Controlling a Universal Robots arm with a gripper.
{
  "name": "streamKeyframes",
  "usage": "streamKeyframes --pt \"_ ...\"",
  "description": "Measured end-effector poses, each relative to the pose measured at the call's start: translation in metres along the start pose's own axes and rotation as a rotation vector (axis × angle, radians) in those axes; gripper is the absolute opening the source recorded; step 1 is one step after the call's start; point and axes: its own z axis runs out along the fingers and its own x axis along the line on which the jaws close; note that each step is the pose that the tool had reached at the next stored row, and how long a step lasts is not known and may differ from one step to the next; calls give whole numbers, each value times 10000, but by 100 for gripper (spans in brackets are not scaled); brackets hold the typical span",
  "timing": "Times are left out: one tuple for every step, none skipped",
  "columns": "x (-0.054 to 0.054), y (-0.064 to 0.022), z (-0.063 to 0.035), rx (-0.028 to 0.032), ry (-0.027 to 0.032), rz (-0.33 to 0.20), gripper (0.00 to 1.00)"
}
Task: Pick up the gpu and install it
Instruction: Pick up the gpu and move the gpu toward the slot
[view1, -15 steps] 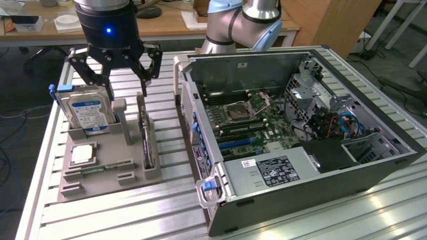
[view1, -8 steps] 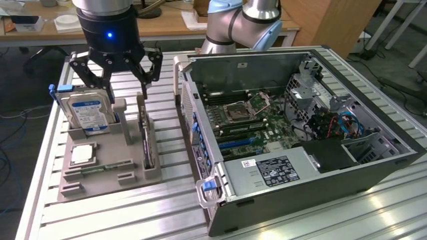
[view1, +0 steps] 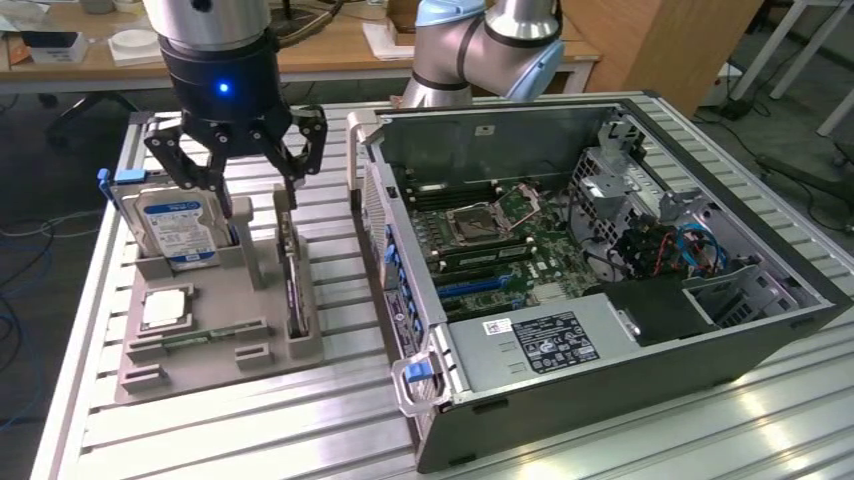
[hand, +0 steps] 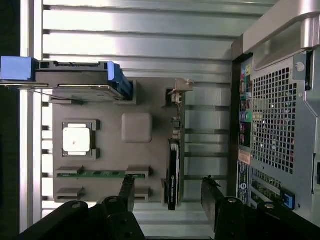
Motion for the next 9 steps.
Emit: streamKeyframes --pt "-6 -1 11 0 0 3 65" --pt "-15 -1 21 0 -1 5 65" --pt "-26 -2 30 0 -1 7 65" --pt "-33 -6 39 -1 -2 10 65" --pt "-39 -9 48 0 -1 14 65" --pt "-46 -12 58 0 -1 19 65" --pt "-51 -15 72 0 -1 24 65" --pt "-55 -17 90 1 -2 29 65" --pt "-56 -18 109 0 -3 32 65"
